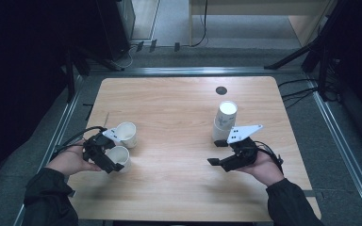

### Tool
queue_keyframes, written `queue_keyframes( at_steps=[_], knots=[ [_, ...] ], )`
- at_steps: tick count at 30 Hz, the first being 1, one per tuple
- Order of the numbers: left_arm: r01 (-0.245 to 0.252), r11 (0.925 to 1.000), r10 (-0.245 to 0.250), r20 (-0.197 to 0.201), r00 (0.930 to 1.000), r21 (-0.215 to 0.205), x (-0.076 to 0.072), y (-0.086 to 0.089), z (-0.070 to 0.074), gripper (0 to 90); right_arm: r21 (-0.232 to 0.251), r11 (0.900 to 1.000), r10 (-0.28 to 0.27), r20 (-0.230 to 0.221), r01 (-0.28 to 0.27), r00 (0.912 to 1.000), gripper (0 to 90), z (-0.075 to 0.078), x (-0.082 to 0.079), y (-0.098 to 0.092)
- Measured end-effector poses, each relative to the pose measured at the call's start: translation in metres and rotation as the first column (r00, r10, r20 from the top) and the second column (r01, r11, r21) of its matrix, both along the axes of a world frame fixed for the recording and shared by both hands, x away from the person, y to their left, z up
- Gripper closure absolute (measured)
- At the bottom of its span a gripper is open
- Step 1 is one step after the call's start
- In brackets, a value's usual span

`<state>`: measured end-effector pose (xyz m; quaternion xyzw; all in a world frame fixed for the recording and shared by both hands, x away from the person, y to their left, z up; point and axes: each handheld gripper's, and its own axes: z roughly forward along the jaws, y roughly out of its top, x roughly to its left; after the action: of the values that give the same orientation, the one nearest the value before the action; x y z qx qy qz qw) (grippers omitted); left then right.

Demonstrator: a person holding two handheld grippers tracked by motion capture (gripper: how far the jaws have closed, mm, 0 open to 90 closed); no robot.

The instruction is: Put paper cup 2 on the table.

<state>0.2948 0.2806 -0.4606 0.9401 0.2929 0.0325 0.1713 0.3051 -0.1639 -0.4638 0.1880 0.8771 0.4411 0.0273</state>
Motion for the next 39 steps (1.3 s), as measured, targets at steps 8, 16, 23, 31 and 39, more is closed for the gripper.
queue_keyframes(
  at_steps=[8,16,23,31,39],
  knots=[
    [-0.004,0.9953,0.009,0.051,0.9986,-0.097,-0.004,0.008,0.026,7.4,0.002,1.0,-0.007,-0.005,0.007,1.0,29.8,0.0,0.0,-0.002],
    [-0.021,0.9817,0.044,0.116,0.9923,-0.189,-0.004,0.004,0.045,7.5,-0.002,1.0,-0.001,0.0,0.001,1.0,29.9,0.0,-0.001,0.0],
    [-0.009,0.9782,0.034,0.119,0.9924,-0.208,0.0,-0.009,0.047,7.5,-0.001,1.0,-0.004,0.0,0.004,1.0,29.9,0.0,-0.002,-0.003],
    [0.002,0.9773,0.021,0.104,0.9943,-0.212,0.007,-0.027,0.045,7.5,0.0,1.0,-0.016,0.003,0.016,0.9999,29.9,0.0,-0.005,-0.007],
    [0.038,0.9666,-0.012,0.102,0.9947,-0.253,0.013,-0.052,0.044,7.5,-0.002,1.0,-0.026,0.005,0.026,0.9997,29.9,0.0,-0.009,-0.011]
  ],
)
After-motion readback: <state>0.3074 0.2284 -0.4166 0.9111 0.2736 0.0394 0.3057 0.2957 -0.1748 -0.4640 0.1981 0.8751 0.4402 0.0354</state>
